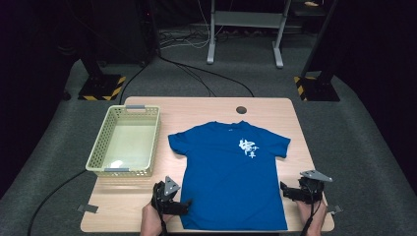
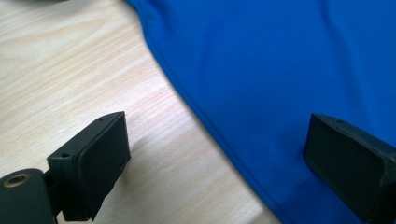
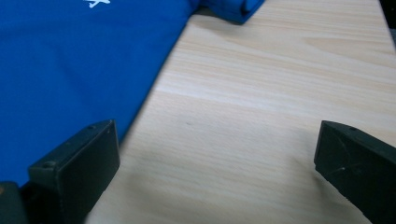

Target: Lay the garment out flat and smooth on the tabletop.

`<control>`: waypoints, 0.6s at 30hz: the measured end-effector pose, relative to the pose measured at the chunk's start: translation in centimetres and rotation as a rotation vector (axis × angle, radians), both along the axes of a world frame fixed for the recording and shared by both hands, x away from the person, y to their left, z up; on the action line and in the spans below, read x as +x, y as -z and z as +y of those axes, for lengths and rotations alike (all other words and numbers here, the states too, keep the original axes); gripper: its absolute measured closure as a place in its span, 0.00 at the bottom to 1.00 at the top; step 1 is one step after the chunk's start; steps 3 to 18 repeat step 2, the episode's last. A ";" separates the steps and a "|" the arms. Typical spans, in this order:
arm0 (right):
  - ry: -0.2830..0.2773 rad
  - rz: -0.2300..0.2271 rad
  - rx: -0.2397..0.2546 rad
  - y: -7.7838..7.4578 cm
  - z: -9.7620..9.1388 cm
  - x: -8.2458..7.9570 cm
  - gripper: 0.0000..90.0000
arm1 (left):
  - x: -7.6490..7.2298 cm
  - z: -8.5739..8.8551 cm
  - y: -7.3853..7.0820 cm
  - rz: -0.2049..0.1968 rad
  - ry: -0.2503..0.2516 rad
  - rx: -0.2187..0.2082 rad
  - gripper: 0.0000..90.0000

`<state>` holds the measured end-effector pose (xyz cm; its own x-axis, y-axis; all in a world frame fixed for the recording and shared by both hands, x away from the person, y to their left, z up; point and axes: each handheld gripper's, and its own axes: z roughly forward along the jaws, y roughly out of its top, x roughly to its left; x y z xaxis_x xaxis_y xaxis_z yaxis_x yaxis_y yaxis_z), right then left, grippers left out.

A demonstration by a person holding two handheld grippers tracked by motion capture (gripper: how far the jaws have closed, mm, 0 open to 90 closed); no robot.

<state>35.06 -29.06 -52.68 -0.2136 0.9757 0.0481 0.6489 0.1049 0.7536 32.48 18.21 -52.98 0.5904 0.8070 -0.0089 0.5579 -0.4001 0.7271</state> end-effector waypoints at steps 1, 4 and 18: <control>0.005 0.003 0.003 0.0 -0.2 -0.1 0.00 | 0.0 0.0 0.0 0.000 0.000 0.004 0.07; 0.003 0.001 0.014 0.0 -0.4 -0.2 0.00 | 0.0 0.0 0.0 0.000 0.000 0.005 0.07; 0.003 0.001 0.014 0.0 -0.4 -0.2 0.00 | 0.0 0.0 0.0 0.000 0.000 0.005 0.07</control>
